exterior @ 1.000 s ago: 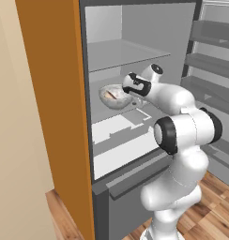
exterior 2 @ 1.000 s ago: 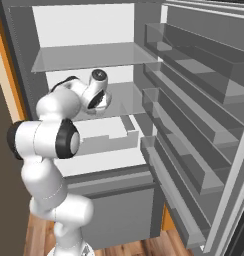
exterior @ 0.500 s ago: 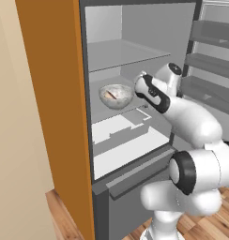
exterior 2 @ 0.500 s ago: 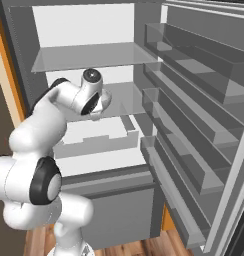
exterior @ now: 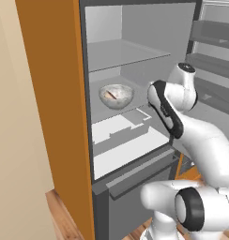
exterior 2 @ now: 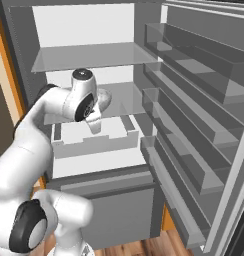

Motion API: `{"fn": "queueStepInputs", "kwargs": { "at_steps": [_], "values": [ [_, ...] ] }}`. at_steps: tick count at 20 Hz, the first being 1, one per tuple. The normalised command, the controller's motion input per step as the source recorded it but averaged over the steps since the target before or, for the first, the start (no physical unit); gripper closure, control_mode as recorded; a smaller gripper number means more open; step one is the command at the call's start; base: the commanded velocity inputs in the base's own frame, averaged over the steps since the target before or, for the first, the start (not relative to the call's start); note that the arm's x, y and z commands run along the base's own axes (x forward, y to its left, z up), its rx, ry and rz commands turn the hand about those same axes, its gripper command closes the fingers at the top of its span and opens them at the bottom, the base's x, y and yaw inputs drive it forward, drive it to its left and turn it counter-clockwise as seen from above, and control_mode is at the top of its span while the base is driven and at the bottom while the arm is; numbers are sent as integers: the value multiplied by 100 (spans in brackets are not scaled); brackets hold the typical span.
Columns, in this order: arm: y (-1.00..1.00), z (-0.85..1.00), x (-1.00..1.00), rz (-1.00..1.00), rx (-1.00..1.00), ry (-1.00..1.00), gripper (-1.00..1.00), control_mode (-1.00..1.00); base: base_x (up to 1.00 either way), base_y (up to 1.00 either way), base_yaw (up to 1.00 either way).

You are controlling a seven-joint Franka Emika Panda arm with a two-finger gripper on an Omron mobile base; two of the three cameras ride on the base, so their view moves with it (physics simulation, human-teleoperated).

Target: Place one of the steaks on the plate and the other in the bowl. Then place the bowl in the fridge.

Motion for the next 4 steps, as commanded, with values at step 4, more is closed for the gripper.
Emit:
{"fn": "queueStepInputs", "kwargs": {
  "at_steps": [4],
  "values": [
    [0,-25,-67,37,-29,17,-100,-100,0,0,0]
  ]
}}
